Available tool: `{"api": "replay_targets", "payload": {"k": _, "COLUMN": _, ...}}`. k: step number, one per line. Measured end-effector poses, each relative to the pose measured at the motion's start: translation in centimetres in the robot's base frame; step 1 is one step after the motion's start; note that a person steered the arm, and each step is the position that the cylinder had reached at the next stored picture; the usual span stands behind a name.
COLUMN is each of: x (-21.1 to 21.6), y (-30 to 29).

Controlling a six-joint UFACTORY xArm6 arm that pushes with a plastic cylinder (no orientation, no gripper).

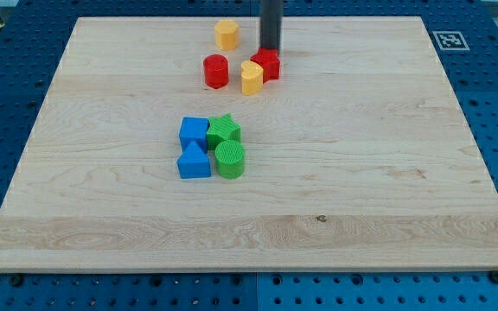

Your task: Slide yellow hexagon to the top left

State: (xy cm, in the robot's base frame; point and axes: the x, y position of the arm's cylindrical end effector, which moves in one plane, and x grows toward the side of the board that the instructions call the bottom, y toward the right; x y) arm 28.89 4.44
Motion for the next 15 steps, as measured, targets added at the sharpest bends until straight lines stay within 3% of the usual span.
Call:
{"api": "replay_targets", "payload": {"k": 2, "x": -2.5, "y": -1.6}}
{"api": "replay_targets", "payload": {"k": 4, "x": -4.9, "y": -10.6}}
{"api": "replay_targets", "payload": {"k": 9, "x": -5.2, "y": -18.8}}
{"api": "replay_targets", "payload": {"k": 10, "x": -5.2, "y": -18.7}}
{"api": "replay_targets", "payload": {"k": 11, "x": -5.2, "y": -12.5}}
{"api": "replay_targets", "payload": {"k": 12, "x": -5.2, "y": -10.9}}
{"api": "replay_targets", "payload": {"k": 15, "x": -5.2, "y": -18.9}}
